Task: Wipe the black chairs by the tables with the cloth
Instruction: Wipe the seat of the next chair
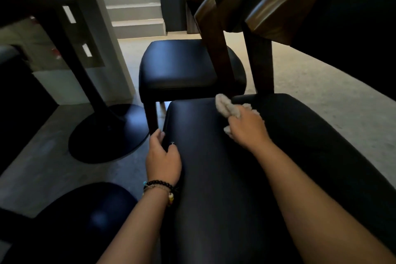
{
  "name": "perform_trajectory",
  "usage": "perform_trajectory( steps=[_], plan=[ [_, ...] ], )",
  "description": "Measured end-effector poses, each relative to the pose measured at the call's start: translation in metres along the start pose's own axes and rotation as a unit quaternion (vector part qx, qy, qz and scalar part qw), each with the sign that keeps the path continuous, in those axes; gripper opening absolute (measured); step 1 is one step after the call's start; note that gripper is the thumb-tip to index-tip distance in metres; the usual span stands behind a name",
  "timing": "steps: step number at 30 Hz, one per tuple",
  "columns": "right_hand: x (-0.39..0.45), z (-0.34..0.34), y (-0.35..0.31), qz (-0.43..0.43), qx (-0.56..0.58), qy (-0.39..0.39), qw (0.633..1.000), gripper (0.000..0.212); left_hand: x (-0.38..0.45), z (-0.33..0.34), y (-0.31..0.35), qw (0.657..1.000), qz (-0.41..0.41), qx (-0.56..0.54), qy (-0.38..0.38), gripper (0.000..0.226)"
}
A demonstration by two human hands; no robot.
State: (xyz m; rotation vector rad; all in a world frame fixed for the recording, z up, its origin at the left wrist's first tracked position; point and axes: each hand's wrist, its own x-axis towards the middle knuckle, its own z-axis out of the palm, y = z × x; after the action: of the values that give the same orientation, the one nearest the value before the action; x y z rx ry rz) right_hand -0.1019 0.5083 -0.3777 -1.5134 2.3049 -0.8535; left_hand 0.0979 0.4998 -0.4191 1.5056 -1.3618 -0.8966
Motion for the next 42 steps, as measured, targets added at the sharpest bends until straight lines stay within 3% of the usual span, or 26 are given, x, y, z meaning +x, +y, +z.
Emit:
perform_trajectory(
  steps=[3, 6, 8, 11, 16, 19, 22, 24, 26, 28, 31, 33, 35, 37, 40, 42],
  plan=[
    [0.038, 0.025, -0.021, 0.003, -0.087, -0.037, 0.995, 0.041, 0.003, -0.007, 0.003, 0.963, -0.083, -0.251, 0.050, 0.031],
    [0.046, 0.050, -0.056, -0.087, -0.127, -0.078, 0.985, 0.041, 0.002, -0.014, 0.002, 0.905, -0.153, -0.391, 0.074, 0.029],
    [0.030, 0.055, -0.071, -0.139, -0.120, -0.116, 0.976, 0.041, 0.001, -0.016, 0.001, 0.885, -0.175, -0.424, 0.076, 0.041],
    [-0.020, 0.045, -0.070, -0.189, -0.058, -0.159, 0.967, 0.035, -0.002, -0.018, 0.007, 0.887, -0.171, -0.424, 0.062, 0.047],
    [-0.111, 0.031, -0.035, -0.303, -0.043, -0.112, 0.945, 0.040, -0.008, -0.033, 0.008, 0.885, -0.198, -0.421, 0.012, 0.045],
    [-0.079, 0.019, -0.023, -0.232, -0.041, -0.094, 0.967, 0.042, -0.016, -0.034, 0.018, 0.923, -0.156, -0.352, -0.006, 0.032],
    [-0.063, 0.009, -0.019, -0.245, 0.029, -0.166, 0.955, 0.049, -0.020, -0.035, 0.036, 0.973, -0.013, -0.230, -0.032, 0.038],
    [-0.075, 0.002, -0.008, -0.253, 0.071, -0.212, 0.941, 0.062, -0.021, -0.035, 0.047, 0.981, 0.076, -0.156, -0.086, 0.042],
    [-0.095, -0.009, 0.008, -0.222, 0.119, -0.205, 0.946, 0.083, -0.024, -0.035, 0.054, 0.977, 0.142, -0.089, -0.130, 0.043],
    [-0.116, -0.026, 0.023, -0.178, 0.176, -0.158, 0.955, 0.088, -0.027, -0.032, 0.061, 0.963, 0.190, -0.038, -0.187, 0.043],
    [-0.141, -0.051, 0.047, -0.066, 0.185, -0.046, 0.979, 0.070, -0.034, -0.018, 0.065, 0.909, 0.241, 0.090, -0.329, 0.042],
    [-0.154, -0.061, 0.059, 0.029, 0.117, 0.022, 0.992, 0.058, -0.038, -0.003, 0.063, 0.818, 0.306, 0.306, -0.378, 0.066],
    [-0.166, -0.064, 0.068, 0.089, 0.072, 0.060, 0.992, 0.053, -0.044, 0.014, 0.057, 0.734, 0.344, 0.459, -0.362, 0.076],
    [-0.175, -0.061, 0.077, 0.109, 0.049, 0.086, 0.989, 0.052, -0.049, 0.028, 0.054, 0.731, 0.364, 0.479, -0.322, 0.065],
    [-0.177, -0.059, 0.086, 0.155, 0.062, 0.133, 0.977, 0.057, -0.051, 0.045, 0.053, 0.772, 0.363, 0.440, -0.278, 0.052],
    [-0.173, -0.059, 0.089, 0.149, 0.123, 0.209, 0.959, 0.059, -0.056, 0.066, 0.060, 0.803, 0.354, 0.393, -0.274, 0.050]
  ],
)
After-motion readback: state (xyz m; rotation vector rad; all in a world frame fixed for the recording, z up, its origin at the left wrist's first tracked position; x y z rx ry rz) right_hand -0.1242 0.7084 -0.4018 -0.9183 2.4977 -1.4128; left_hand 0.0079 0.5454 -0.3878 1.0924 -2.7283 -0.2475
